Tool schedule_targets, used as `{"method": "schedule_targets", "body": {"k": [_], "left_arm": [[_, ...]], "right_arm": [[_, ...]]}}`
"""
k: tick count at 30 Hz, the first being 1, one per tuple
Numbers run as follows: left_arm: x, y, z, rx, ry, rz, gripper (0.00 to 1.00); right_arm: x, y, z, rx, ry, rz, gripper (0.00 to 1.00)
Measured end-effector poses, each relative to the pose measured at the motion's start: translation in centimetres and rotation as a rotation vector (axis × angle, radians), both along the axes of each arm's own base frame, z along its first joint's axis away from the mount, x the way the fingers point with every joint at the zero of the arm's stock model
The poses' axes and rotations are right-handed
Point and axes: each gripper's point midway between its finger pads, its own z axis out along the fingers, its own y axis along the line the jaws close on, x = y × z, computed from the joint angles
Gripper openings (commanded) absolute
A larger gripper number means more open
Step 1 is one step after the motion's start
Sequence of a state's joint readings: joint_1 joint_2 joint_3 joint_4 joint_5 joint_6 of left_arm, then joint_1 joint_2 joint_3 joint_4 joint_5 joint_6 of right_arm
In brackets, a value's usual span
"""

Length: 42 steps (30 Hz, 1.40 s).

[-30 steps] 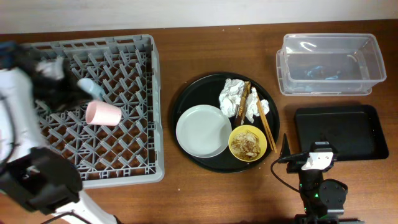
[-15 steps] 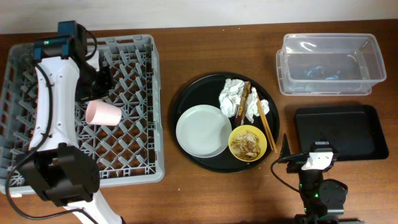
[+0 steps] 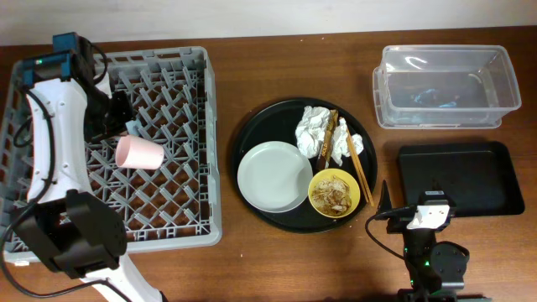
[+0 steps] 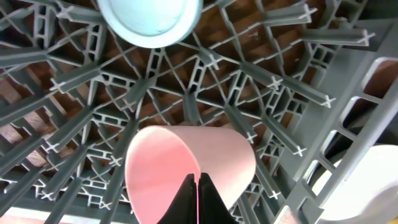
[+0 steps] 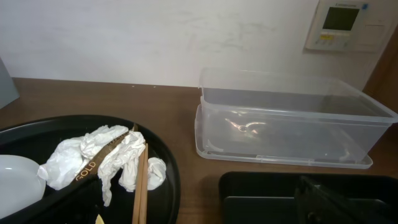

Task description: Sort waste into correct bins and load items into the dishwasher rack

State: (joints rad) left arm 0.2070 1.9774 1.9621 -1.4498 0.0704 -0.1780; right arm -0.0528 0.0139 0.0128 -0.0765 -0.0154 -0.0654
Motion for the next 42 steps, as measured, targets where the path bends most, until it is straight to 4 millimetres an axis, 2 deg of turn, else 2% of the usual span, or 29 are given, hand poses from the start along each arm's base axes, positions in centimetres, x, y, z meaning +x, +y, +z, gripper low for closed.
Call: {"method": "schedule_targets", "body": {"k": [3,9,18,22,25,28,30,32,34,36,38,42], "left_arm": [[0.0,0.5,-0.6,-0.003,0.015,0.012,0.03],[0.2,2.0,-3.3,-0.018,0.077,0.051,0.00],[-1.1,6.0,-3.5,-0.031,0.087,0.183,0.00],[-1.2,6.5,-3.0,-0.084,0.065,0.215,0.00],[-0.6,5.9,-1.8,-0.129,0.024,0.201,0.00],[-0.1,3.9,0.2,-0.163,-0.035,0.134,0.00],[0.2,1.9,2.2,-0.165,-0.088,0.062,0.00],[0.2,-1.1,4.6,-0.159,-0.144,-0.033,0.00],[0.2,-3.2,5.7,-0.148,-0.166,-0.099,0.00],[0.2,-4.6,5.6,-0.136,-0.163,-0.146,0.00],[0.2,-5.3,4.8,-0.130,-0.145,-0.166,0.00],[-0.6,-4.5,1.3,-0.084,-0.055,-0.143,0.00]], "right_arm": [[0.0,0.0,0.0,0.001,0.000,0.000,0.99],[0.0,0.0,0.0,0.002,0.000,0.000,0.99],[0.0,0.0,0.0,0.001,0.000,0.000,0.99],[0.0,0.0,0.0,0.001,0.000,0.000,0.99],[0.0,0.0,0.0,0.001,0.000,0.000,0.99],[0.0,0.0,0.0,0.001,0.000,0.000,0.99],[0.0,0.0,0.0,0.001,0.000,0.000,0.99],[0.0,0.0,0.0,0.001,0.000,0.000,0.99],[0.0,0.0,0.0,0.001,0.000,0.000,0.99],[0.0,0.0,0.0,0.001,0.000,0.000,0.99],[0.0,0.0,0.0,0.001,0.000,0.000,0.99],[0.0,0.0,0.0,0.001,0.000,0.000,0.99]]}}
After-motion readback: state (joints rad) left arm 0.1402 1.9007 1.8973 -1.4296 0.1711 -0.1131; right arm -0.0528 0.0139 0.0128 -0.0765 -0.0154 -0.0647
